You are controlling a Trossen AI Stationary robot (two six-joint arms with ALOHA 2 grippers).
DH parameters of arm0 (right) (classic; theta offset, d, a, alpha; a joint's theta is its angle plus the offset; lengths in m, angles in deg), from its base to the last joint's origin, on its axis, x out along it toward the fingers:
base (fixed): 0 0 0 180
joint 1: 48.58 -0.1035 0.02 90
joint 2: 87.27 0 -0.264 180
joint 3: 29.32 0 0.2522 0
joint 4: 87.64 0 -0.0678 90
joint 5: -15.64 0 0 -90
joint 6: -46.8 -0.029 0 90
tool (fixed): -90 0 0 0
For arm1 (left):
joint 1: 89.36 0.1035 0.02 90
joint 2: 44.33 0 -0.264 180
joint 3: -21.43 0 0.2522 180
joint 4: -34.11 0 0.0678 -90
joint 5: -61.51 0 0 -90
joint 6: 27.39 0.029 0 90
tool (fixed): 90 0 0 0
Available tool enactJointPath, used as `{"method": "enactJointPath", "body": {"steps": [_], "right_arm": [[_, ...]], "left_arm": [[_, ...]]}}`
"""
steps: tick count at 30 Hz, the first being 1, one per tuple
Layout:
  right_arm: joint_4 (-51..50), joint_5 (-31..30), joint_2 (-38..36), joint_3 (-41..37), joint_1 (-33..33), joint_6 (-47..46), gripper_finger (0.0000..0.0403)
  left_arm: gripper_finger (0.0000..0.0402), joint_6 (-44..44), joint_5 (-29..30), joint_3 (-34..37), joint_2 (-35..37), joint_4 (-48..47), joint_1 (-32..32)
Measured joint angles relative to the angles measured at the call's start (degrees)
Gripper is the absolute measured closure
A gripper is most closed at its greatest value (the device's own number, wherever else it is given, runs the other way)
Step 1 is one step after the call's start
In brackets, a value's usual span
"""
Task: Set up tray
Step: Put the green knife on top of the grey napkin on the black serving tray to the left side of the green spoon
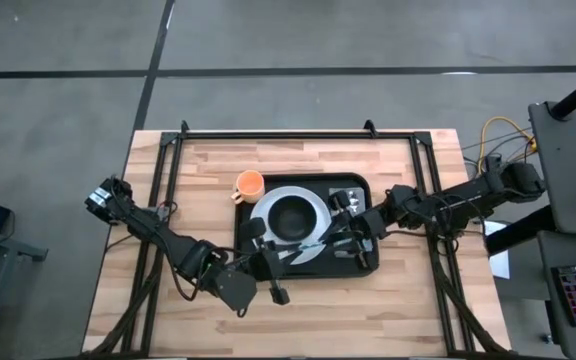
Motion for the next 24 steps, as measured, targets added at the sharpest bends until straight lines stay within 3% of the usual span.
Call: {"method": "enactJointPath", "body": {"steps": [24], "right_arm": [[2.9,-2.9,0.4,0.0,-0.8,2.2,0.0289]], "left_arm": [[0.0378,-1.0,-1.6,2.9,-0.1,5.1,1.1]]}}
